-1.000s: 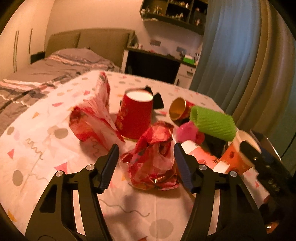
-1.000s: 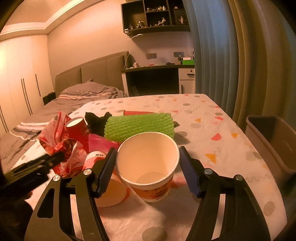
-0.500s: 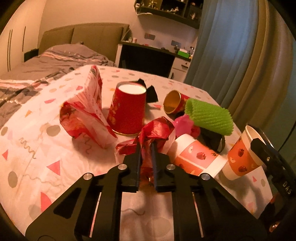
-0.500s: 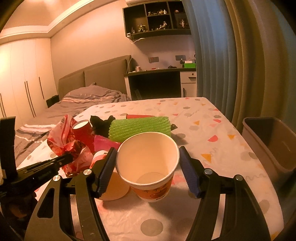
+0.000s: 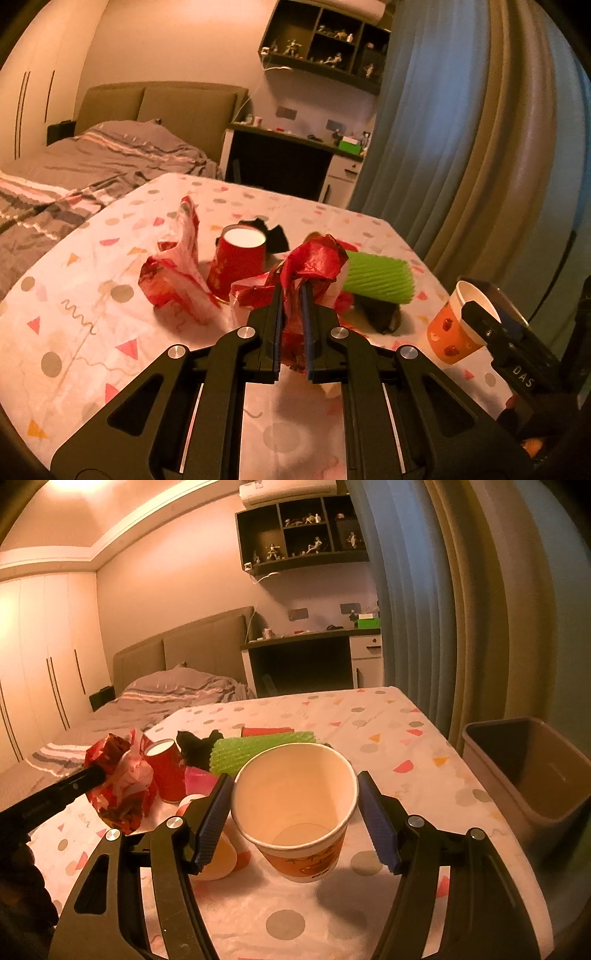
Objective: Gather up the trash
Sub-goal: 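Carry the paper cup and red wrapper over the grey bin with both tools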
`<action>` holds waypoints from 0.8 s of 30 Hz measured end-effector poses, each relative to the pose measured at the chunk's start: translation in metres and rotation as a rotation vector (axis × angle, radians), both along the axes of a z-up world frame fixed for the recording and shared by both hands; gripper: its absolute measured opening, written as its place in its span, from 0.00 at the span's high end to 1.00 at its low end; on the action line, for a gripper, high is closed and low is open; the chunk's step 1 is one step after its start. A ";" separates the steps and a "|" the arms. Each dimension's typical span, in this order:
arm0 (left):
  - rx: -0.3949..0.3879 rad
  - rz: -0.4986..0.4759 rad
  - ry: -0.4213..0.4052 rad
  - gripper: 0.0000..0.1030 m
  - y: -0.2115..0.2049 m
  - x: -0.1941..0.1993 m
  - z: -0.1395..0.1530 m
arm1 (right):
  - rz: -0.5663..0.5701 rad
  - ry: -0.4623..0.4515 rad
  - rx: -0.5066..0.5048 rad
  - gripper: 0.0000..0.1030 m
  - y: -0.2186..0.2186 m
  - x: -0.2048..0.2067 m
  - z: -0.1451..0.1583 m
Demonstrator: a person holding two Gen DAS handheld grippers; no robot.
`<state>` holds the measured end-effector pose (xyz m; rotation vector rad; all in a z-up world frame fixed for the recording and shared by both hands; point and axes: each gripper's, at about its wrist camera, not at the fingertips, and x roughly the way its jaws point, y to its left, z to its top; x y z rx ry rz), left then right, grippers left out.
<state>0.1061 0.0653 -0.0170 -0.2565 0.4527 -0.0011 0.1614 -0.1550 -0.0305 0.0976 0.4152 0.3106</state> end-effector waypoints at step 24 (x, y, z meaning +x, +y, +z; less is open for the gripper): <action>0.047 -0.149 -0.056 0.92 -0.090 0.010 0.024 | -0.092 -0.067 0.038 0.36 -0.070 -0.020 0.017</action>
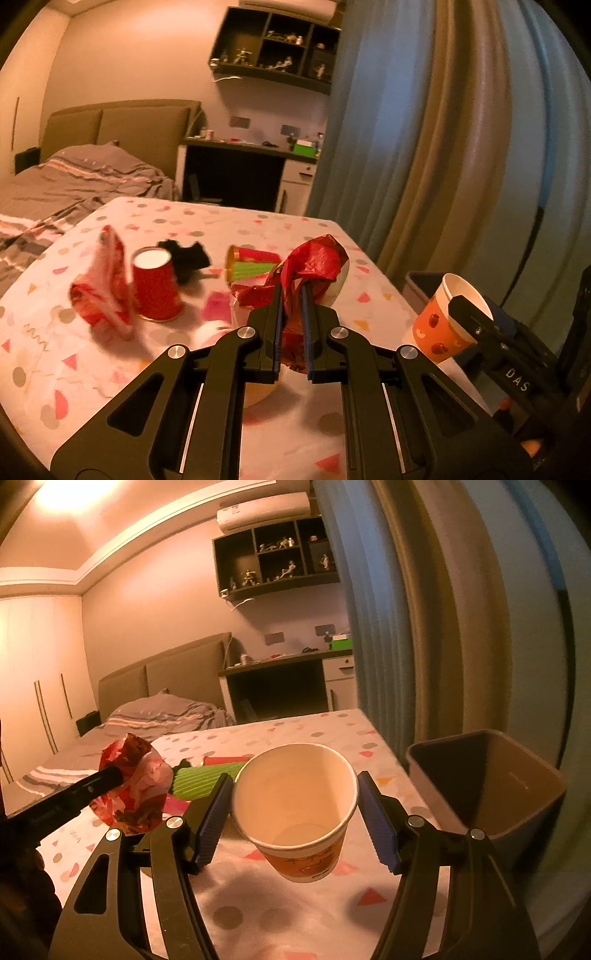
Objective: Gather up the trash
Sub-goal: 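Carry the paper cup and red wrapper over the grey bin with both tools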
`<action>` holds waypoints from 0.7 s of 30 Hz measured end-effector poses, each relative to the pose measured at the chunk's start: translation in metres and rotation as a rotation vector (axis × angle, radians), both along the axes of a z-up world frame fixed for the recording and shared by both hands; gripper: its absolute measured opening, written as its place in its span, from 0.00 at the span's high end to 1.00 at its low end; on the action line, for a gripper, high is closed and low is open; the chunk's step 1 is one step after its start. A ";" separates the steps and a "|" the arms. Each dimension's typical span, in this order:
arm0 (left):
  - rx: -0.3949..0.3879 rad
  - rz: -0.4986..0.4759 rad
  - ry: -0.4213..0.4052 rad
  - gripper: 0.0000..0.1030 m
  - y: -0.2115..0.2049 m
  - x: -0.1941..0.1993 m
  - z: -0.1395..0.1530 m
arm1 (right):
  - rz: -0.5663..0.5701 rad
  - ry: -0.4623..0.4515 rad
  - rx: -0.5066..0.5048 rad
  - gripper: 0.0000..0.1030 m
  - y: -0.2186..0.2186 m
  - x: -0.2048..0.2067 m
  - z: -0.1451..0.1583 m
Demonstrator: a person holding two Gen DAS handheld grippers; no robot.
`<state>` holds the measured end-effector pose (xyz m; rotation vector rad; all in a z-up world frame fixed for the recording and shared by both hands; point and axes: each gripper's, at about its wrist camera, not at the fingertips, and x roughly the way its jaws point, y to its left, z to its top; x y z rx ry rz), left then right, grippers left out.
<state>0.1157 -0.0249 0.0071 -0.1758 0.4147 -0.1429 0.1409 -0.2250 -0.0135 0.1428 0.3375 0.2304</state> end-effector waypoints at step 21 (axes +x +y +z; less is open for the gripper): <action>0.005 -0.246 -0.020 0.92 -0.143 0.053 0.006 | -0.208 -0.048 -0.040 0.36 -0.098 0.007 0.011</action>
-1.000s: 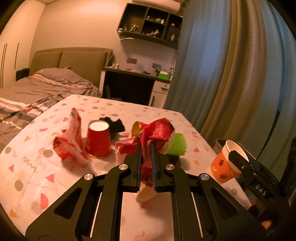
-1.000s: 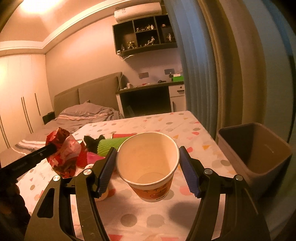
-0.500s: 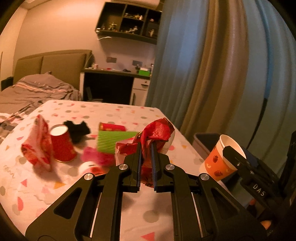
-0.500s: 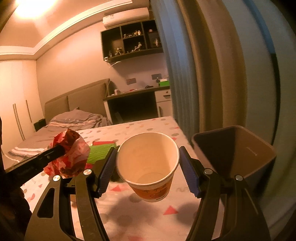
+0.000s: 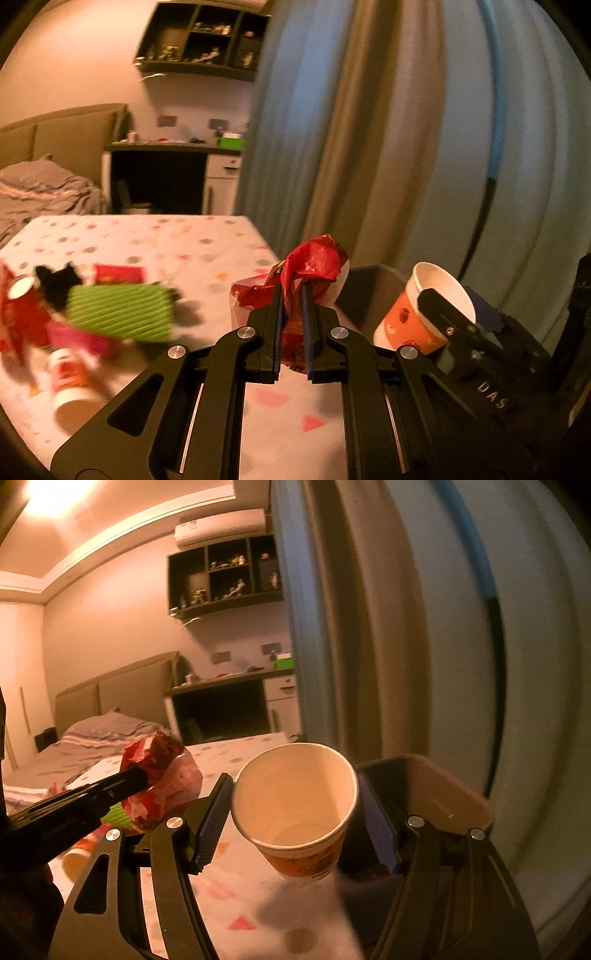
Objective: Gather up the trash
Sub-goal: 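Carry the paper cup and red wrapper over the grey bin with both tools, then open both tools to drop the cup and wrapper into the bin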
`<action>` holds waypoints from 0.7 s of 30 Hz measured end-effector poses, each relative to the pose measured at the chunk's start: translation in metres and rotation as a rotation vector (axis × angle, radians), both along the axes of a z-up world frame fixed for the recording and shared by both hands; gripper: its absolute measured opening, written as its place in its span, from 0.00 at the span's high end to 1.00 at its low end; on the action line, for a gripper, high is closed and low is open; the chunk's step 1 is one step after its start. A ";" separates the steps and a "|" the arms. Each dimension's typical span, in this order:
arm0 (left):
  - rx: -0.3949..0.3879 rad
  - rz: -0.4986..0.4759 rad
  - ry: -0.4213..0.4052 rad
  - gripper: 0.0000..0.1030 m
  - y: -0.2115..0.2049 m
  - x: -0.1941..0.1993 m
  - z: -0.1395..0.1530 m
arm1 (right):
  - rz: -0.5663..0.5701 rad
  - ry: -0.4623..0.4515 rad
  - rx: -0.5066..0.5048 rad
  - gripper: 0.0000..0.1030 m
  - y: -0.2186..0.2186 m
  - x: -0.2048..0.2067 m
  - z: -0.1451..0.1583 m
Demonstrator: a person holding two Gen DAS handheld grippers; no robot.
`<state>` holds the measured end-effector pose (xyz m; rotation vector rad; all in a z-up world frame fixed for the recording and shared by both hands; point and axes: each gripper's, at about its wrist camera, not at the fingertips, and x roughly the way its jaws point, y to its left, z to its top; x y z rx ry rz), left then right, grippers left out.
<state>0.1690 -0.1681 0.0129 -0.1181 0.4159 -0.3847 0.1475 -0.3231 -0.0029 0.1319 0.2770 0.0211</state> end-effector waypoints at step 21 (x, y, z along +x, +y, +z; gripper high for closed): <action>-0.027 -0.187 0.077 0.92 -0.117 0.074 -0.043 | -0.183 0.026 0.001 0.36 -0.079 0.036 -0.021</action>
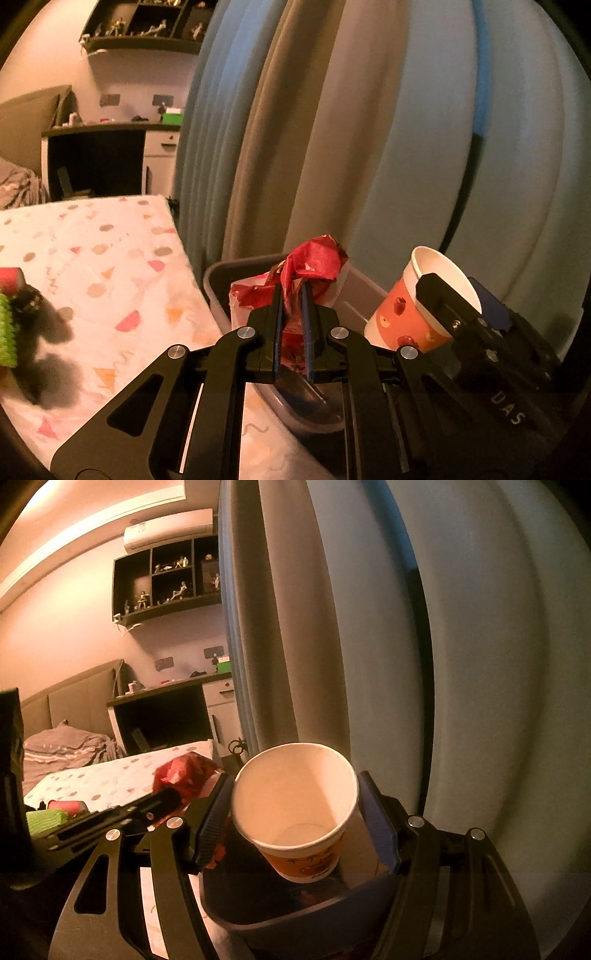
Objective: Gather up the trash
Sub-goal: 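Open both tools to drop the cup and wrapper into the bin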
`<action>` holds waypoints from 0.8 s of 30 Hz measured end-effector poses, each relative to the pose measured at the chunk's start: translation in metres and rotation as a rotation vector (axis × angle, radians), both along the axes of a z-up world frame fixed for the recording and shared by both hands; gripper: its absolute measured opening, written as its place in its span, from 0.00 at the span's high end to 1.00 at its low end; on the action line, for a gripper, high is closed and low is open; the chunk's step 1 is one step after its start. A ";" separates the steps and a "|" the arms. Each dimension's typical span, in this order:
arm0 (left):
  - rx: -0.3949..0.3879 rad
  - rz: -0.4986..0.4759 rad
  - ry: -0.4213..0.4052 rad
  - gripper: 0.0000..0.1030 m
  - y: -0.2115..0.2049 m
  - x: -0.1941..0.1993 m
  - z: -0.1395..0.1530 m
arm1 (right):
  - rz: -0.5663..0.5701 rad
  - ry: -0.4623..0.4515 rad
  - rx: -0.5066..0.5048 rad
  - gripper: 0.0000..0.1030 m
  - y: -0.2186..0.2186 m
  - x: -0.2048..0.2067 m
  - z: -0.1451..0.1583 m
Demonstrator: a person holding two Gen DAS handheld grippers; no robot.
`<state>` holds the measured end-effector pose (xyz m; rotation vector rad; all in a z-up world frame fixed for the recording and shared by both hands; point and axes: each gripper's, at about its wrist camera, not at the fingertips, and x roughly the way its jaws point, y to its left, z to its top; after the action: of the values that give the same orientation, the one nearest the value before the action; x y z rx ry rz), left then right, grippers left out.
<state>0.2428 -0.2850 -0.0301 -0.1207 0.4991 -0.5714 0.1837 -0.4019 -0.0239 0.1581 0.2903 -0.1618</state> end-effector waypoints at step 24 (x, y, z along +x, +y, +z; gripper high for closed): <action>0.019 0.000 0.108 0.36 0.003 0.023 -0.027 | -0.019 0.043 0.027 0.34 -0.014 0.029 -0.012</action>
<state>0.2663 -0.2822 -0.0575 -0.1337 0.6097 -0.5615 0.2123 -0.4163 -0.0356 0.1844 0.3337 -0.1807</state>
